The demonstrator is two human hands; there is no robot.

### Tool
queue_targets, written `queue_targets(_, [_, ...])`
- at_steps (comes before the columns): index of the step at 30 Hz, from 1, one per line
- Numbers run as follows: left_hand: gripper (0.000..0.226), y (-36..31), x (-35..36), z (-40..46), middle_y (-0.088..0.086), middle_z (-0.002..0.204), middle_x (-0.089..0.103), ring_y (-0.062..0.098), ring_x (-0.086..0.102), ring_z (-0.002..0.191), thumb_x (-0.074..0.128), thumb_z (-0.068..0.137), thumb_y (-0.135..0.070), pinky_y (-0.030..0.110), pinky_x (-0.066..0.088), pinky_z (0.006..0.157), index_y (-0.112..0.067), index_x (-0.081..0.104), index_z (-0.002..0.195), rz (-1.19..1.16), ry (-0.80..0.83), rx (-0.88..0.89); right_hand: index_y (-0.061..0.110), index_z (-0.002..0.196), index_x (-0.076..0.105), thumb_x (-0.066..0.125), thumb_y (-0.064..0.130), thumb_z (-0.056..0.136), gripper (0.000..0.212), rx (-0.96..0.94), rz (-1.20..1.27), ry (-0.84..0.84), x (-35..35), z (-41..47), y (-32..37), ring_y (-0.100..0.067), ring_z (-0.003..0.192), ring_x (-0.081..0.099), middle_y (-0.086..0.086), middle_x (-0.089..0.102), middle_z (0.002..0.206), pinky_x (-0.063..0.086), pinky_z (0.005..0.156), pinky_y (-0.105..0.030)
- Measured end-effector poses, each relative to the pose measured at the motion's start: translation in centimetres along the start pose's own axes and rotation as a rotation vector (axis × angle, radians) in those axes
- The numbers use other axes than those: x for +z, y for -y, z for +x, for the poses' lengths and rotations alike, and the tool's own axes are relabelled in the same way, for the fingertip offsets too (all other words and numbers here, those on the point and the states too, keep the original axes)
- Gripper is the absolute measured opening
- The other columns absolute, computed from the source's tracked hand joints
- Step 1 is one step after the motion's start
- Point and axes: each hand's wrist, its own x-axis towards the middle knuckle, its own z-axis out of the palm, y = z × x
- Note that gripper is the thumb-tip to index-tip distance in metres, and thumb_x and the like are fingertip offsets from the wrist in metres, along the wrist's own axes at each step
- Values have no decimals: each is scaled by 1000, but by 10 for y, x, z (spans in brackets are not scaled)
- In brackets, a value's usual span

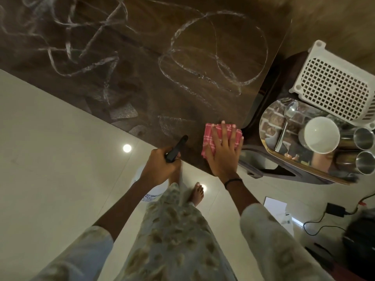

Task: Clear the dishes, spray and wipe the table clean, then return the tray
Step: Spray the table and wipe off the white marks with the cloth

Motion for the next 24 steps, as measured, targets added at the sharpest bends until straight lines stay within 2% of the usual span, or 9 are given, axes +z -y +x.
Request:
queue_targets(3, [4, -5, 0, 6, 22, 70, 62, 20, 46, 55, 65, 77, -4, 33, 42, 59, -4, 65, 81, 6, 3, 11, 27, 149, 27, 31, 53, 96, 59, -9, 16, -26, 3, 14, 38, -35, 147, 6, -5, 16, 160, 3, 116, -60])
queue_targets(6, [14, -8, 1, 11, 32, 73, 59, 24, 44, 56, 64, 74, -11, 34, 41, 58, 2, 63, 80, -9, 6, 3, 29, 149, 28, 32, 52, 97, 57, -152, 30, -14, 12, -9, 47, -29, 147, 6, -3, 16, 160, 5, 117, -59])
queue_targets(8, [21, -10, 2, 13, 31, 73, 59, 29, 47, 58, 64, 71, -17, 35, 44, 59, 2, 63, 80, -4, 5, 1, 29, 148, 30, 37, 53, 95, 59, -239, 28, 8, 15, -27, 33, -29, 147, 11, -3, 20, 159, 13, 116, -59])
queue_targets(10, [10, -13, 2, 15, 25, 75, 64, 36, 56, 65, 67, 76, -13, 38, 50, 65, -4, 66, 81, 16, 7, 3, 28, 148, 31, 36, 54, 94, 61, -225, 22, 20, 14, -36, 12, -29, 147, 12, -2, 21, 158, 16, 115, -59])
queue_targets(11, [4, -16, 2, 16, 23, 76, 65, 37, 59, 68, 67, 79, -10, 40, 52, 68, -8, 67, 82, 27, 13, 7, 27, 148, 30, 35, 55, 94, 61, -176, 21, 18, 12, -34, 4, -29, 147, 11, -2, 20, 158, 14, 116, -58])
queue_targets(16, [6, -27, 0, 21, 22, 78, 66, 38, 61, 74, 65, 78, -13, 44, 54, 73, -11, 68, 83, 51, 31, 20, 26, 148, 29, 32, 52, 96, 59, 124, 49, -56, 0, 14, 24, -35, 146, 12, -5, 21, 158, 5, 117, -58])
queue_targets(20, [17, -37, -2, 28, 24, 65, 58, 31, 48, 56, 63, 71, -23, 43, 50, 60, -6, 63, 73, 78, 45, 33, 31, 149, 22, 16, 50, 98, 55, -6, 86, -3, 5, 13, 59, -35, 147, 7, -3, 15, 160, 2, 116, -61])
queue_targets(22, [11, -41, -1, 32, 15, 57, 51, 31, 46, 53, 64, 70, -23, 42, 53, 58, -14, 59, 67, 73, 74, 32, 34, 149, 14, 20, 48, 99, 52, -118, 99, 21, 11, -6, 62, -34, 147, 6, -2, 14, 160, 10, 115, -62])
queue_targets(24, [11, -45, 1, 35, 12, 57, 51, 33, 45, 53, 64, 70, -23, 39, 50, 57, -14, 59, 67, 104, 90, 41, 33, 149, 17, 32, 49, 97, 56, -176, 94, 24, 16, -28, 51, -31, 147, 10, -1, 18, 159, 16, 114, -60])
